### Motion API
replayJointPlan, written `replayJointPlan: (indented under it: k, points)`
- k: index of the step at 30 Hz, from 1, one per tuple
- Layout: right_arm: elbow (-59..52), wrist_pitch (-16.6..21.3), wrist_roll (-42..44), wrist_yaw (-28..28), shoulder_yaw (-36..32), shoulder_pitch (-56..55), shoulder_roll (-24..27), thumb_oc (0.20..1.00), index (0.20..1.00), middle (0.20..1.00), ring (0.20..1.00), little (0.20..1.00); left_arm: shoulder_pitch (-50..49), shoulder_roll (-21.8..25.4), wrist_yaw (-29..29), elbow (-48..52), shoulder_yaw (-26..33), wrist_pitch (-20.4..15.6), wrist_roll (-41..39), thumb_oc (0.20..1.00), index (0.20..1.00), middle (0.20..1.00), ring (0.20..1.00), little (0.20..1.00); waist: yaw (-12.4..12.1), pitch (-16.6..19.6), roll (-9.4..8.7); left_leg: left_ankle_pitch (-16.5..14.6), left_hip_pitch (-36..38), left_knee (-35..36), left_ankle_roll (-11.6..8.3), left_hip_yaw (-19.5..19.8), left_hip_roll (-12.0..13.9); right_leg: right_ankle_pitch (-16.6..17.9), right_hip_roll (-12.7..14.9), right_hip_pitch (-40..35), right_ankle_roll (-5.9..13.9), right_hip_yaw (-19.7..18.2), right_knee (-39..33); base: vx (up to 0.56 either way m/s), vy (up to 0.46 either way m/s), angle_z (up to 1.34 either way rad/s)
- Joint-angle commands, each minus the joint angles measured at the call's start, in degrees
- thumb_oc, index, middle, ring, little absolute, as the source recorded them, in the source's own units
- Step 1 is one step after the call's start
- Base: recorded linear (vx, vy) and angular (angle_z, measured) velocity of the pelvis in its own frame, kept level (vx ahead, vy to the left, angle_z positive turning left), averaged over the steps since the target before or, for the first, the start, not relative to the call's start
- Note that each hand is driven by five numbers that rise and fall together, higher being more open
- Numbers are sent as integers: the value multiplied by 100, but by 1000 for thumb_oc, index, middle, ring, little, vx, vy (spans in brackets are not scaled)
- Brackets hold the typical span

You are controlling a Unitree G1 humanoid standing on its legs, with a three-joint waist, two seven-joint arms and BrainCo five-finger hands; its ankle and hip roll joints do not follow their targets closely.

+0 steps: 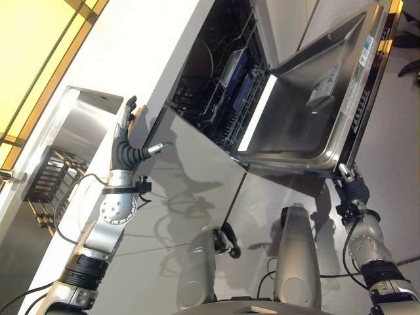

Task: Pick up plates and place into dishwasher.

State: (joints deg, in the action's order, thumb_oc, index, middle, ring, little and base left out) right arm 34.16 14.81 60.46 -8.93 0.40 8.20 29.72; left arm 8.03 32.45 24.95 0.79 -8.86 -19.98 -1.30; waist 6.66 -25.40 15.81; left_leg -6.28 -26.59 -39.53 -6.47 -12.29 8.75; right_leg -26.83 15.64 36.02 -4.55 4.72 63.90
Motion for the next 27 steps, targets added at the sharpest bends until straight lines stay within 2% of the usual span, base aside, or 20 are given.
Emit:
replayJointPlan:
  k: [1, 5, 12, 14, 15, 16, 18, 19, 21, 24, 26, 27]
  points:
    - [-1438, 181, -92, -1331, 549, 806, -517, 1000, 1000, 1000, 1000, 1000, -54, 122, -9, 76, 561, -252, -237, 1000, 1000, 1000, 1000, 1000, -405, -69, -16, 432, -159, 354, 370, -246, -164, -76, -60, -1102, -161, 369, -556, 82, 32, 13]
    - [-1514, 251, 10, -1710, 489, 659, -530, 1000, 1000, 1000, 1000, 1000, -85, 159, -129, 84, 645, -258, -332, 1000, 1000, 1000, 1000, 1000, -495, 80, -63, 556, 95, 694, 337, -158, -161, 29, -120, -1537, -119, 466, -991, 70, 6, 15]
    - [-1674, 145, -120, -1759, 469, 544, -641, 1000, 1000, 1000, 1000, 1000, -239, 153, -152, 83, 820, -166, -307, 1000, 1000, 1000, 1000, 1000, -770, 551, -263, 790, 609, 1322, 281, -53, -162, 297, -273, -2506, -7, 790, -1987, 118, -30, 15]
    - [-1757, 51, -195, -1746, 467, 480, -677, 1000, 1000, 1000, 1000, 1000, -330, 135, -218, 81, 907, -164, -268, 1000, 1000, 1000, 1000, 1000, -898, 750, -372, 826, 755, 1464, 271, -57, -140, 414, -322, -2871, 40, 944, -2387, 143, -76, 19]
    - [-1764, 57, -194, -1741, 466, 476, -679, 1000, 1000, 1000, 1000, 1000, -338, 133, -219, 84, 916, -158, -268, 1000, 1000, 1000, 1000, 1000, -912, 769, -353, 873, 769, 1522, 280, -55, -118, 481, -358, -2893, 36, 962, -2464, 143, -88, 32]
    - [-1787, 18, -236, -1711, 459, 445, -714, 1000, 1000, 1000, 1000, 1000, -388, 121, -299, 85, 970, -137, -244, 1000, 1000, 1000, 1000, 1000, -991, 883, -453, 785, 869, 1552, 276, -48, -149, 488, -349, -3126, 72, 1070, -2654, 106, -71, 31]
    - [-1794, -16, -258, -1706, 457, 444, -747, 1000, 1000, 1000, 1000, 1000, -427, 131, -380, 107, 1040, -99, -265, 1000, 1000, 1000, 1000, 1000, -1091, 998, -515, 779, 961, 1662, 293, -22, -151, 616, -415, -3334, 96, 1188, -2925, 104, -117, 26]
    - [-1787, -10, -233, -1684, 461, 472, -769, 1000, 1000, 1000, 1000, 1000, -472, 172, -469, 119, 1095, -106, -275, 1000, 1000, 1000, 1000, 1000, -1187, 1083, -648, 646, 1070, 1679, 301, 24, -199, 618, -405, -3531, 142, 1294, -3065, 65, -125, 32]
    - [-1784, 15, -241, -1706, 477, 485, -807, 1000, 1000, 1000, 1000, 1000, -508, 201, -511, 155, 1143, -94, -260, 1000, 1000, 1000, 1000, 1000, -1276, 1159, -729, 597, 1174, 1795, 328, 88, -223, 733, -450, -3699, 172, 1384, -3290, 44, -128, 40]
    - [-1790, 124, -154, -1732, 495, 475, -916, 1000, 1000, 1000, 1000, 1000, -595, 314, -756, 245, 1294, -114, -262, 1000, 1000, 1000, 1000, 1000, -1526, 1301, -1065, 314, 1323, 1800, 338, 285, -338, 837, -453, -4077, 271, 1599, -3647, 35, -210, 57]
    - [-1798, 161, -110, -1682, 504, 510, -927, 1000, 1000, 1000, 1000, 1000, -622, 348, -872, 277, 1343, -121, -273, 1000, 1000, 1000, 1000, 1000, -1627, 1377, -1137, 324, 1346, 1855, 334, 386, -356, 939, -509, -4172, 287, 1668, -3802, 4, -167, 74]
    - [-1754, 226, -40, -1638, 525, 557, -956, 1000, 1000, 1000, 1000, 1000, -640, 376, -991, 284, 1385, -150, -287, 1000, 1000, 1000, 1000, 1000, -1715, 1408, -1218, 213, 1393, 1810, 323, 459, -412, 883, -505, -4259, 308, 1727, -3786, -7, -112, 73]
